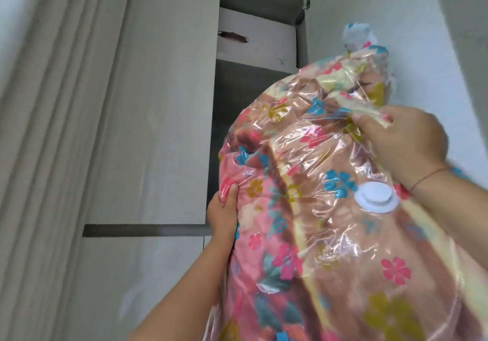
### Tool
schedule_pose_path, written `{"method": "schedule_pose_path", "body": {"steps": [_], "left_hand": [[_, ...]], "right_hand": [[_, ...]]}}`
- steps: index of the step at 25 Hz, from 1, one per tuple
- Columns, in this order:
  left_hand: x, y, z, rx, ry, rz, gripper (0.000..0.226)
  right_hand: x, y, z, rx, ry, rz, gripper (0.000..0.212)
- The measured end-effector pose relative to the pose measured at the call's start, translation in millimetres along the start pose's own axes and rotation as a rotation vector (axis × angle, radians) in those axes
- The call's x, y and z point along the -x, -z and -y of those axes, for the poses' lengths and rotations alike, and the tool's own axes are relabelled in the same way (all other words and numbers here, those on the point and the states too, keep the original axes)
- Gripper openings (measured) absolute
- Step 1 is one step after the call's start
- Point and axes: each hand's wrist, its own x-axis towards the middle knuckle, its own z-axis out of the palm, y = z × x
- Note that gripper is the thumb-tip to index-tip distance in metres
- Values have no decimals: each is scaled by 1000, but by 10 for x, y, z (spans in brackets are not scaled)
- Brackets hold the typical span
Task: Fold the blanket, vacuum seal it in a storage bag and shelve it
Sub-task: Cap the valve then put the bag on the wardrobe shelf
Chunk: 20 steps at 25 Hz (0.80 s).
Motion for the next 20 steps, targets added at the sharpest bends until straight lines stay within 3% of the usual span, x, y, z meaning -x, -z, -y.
{"method": "schedule_pose_path", "body": {"steps": [8,12,16,20], "left_hand": [[-835,143,305,-290,-101,-71,42],[-938,4,271,-369,-53,-47,44],[-1006,-5,201,-423,-22,-29,32],[-1326,-105,41,-665,-80,-3,40]], "right_hand": [[-277,-1224,-224,-138,-91,113,53],[-678,-1519,-427,-204,-103,301,57],[-919,-1879,-615,-250,-155,452,55],[-1006,-2171,-739,-182,-198,551,53]]}}
